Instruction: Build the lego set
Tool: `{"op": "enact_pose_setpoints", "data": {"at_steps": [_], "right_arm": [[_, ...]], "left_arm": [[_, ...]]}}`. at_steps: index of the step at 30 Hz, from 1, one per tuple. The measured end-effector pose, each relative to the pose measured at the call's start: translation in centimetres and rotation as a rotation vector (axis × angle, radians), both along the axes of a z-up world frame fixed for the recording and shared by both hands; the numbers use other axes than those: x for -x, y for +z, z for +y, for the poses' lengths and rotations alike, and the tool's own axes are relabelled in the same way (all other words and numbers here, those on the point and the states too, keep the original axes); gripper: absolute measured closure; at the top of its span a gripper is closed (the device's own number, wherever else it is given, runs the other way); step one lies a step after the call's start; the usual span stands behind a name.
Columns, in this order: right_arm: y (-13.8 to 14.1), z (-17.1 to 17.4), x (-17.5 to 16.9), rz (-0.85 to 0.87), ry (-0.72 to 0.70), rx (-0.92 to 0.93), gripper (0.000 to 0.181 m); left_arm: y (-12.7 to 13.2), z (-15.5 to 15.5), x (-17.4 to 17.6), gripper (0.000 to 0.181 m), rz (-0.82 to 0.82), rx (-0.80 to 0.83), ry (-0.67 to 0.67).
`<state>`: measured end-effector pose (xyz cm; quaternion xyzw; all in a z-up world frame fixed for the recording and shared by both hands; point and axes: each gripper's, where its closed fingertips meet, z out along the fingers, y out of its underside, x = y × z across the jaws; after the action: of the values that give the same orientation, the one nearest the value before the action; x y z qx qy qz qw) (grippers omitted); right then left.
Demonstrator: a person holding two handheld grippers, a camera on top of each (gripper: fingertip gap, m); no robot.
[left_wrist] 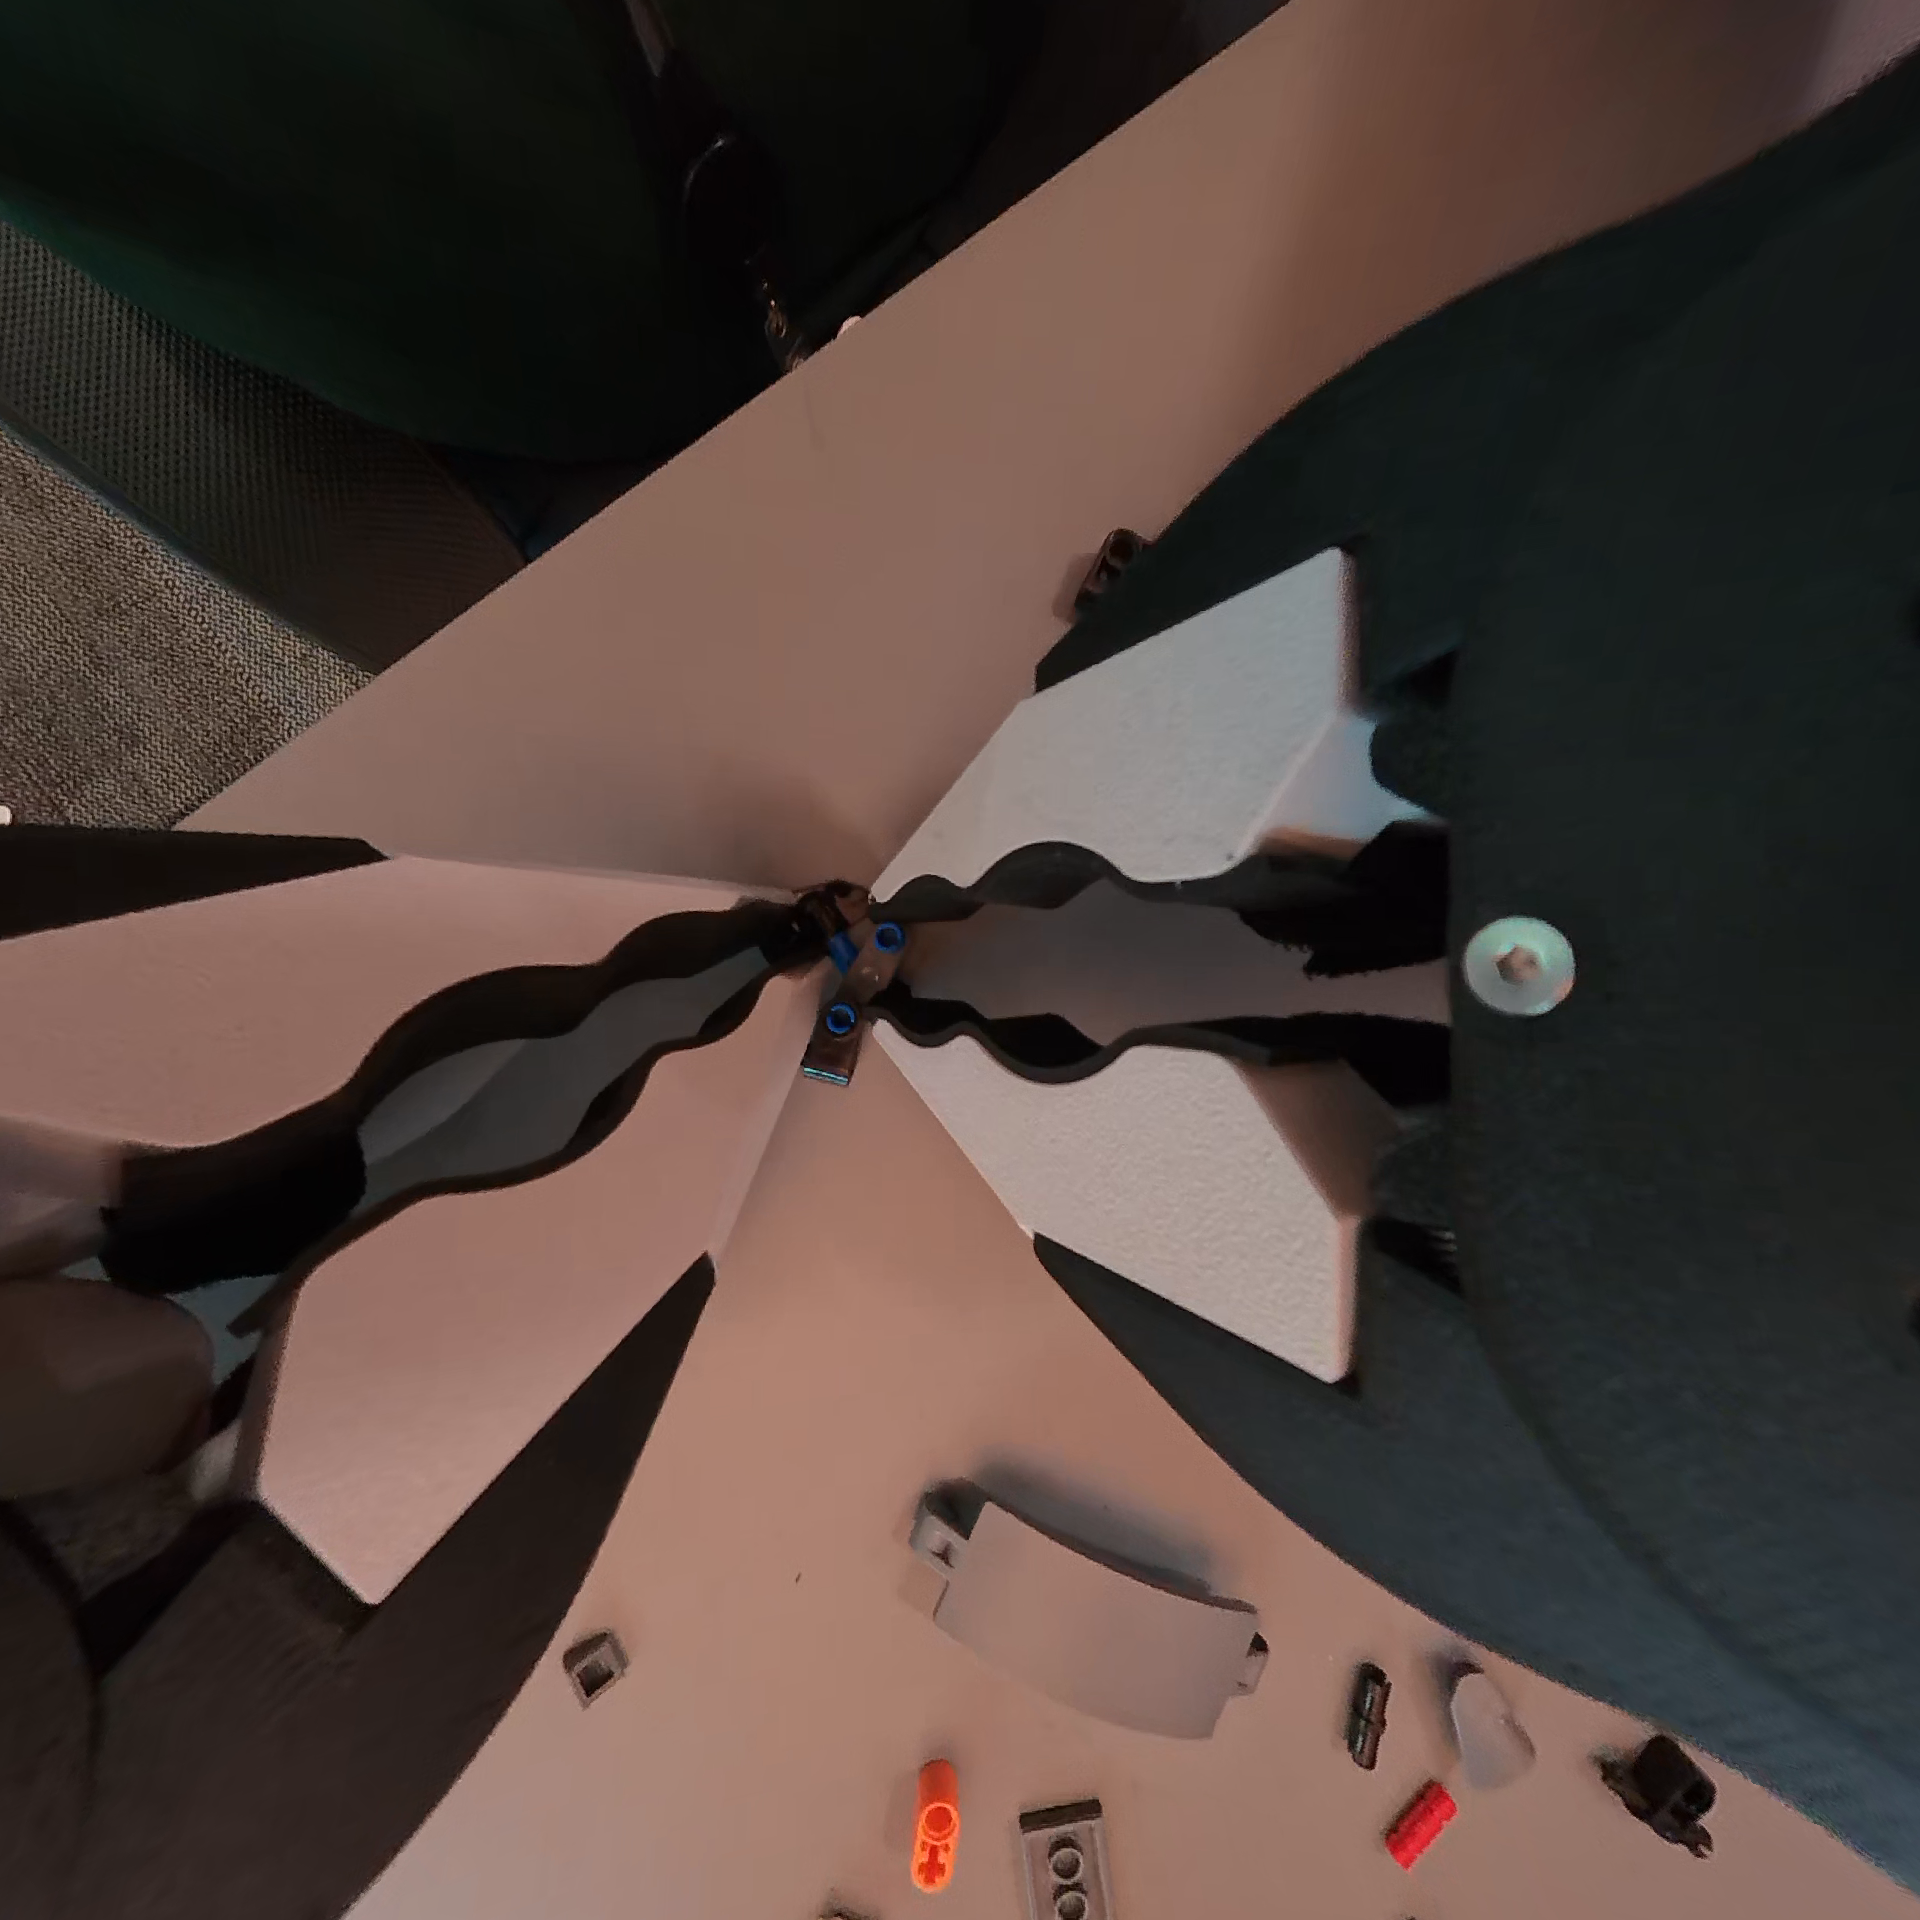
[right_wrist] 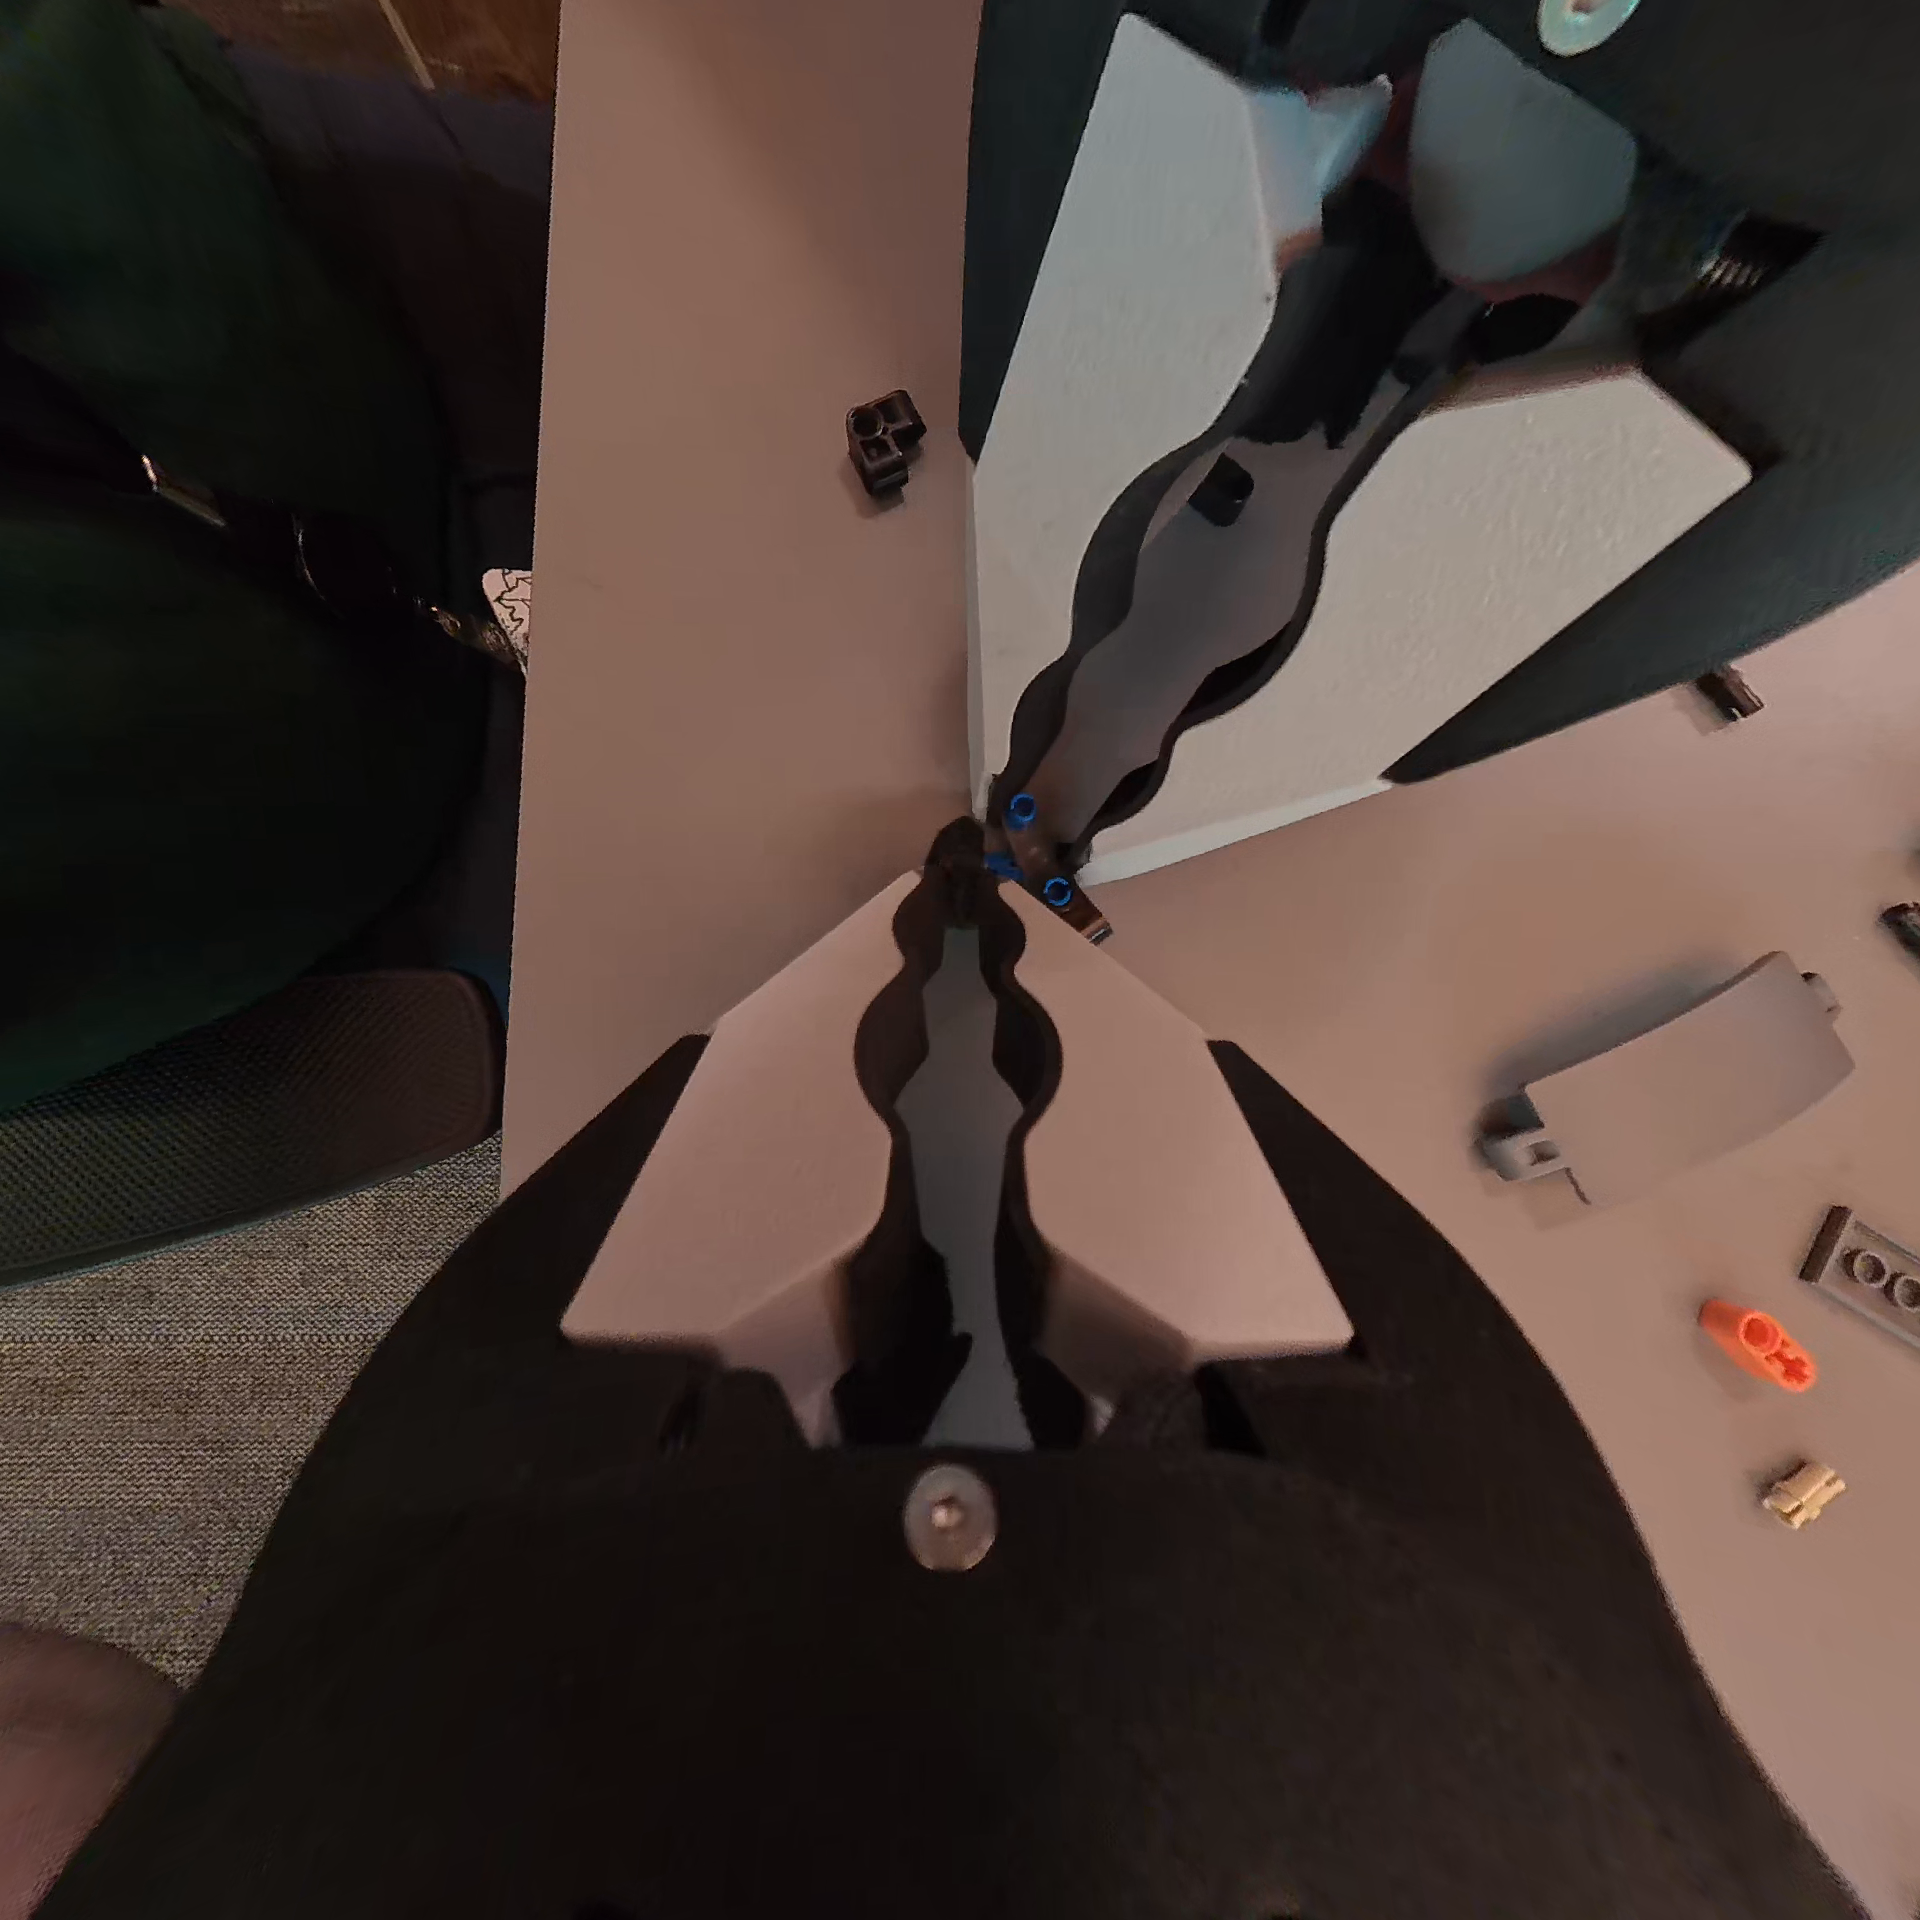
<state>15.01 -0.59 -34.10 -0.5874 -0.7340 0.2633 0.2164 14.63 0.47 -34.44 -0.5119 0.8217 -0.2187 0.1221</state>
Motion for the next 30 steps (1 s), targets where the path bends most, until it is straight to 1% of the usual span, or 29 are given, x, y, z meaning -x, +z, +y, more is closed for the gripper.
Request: {"op": "enact_pose_setpoints", "data": {"at_steps": [13,24,30], "right_arm": [[-0.03,-0.01,0.0,-0.006,0.035,-0.01,0.176],[-0.03,-0.04,0.02,0.008,0.025,-0.015,0.177],[-0.05,-0.04,0.01,0.002,0.059,-0.035,0.177]], "left_arm": [[0.02,0.04,-0.01,0.169,0.007,0.032,-0.044],[-0.03,0.07,-0.04,0.169,0.004,-0.005,-0.07],[-0.03,0.07,-0.07,0.169,-0.004,0.004,-0.084]]}}
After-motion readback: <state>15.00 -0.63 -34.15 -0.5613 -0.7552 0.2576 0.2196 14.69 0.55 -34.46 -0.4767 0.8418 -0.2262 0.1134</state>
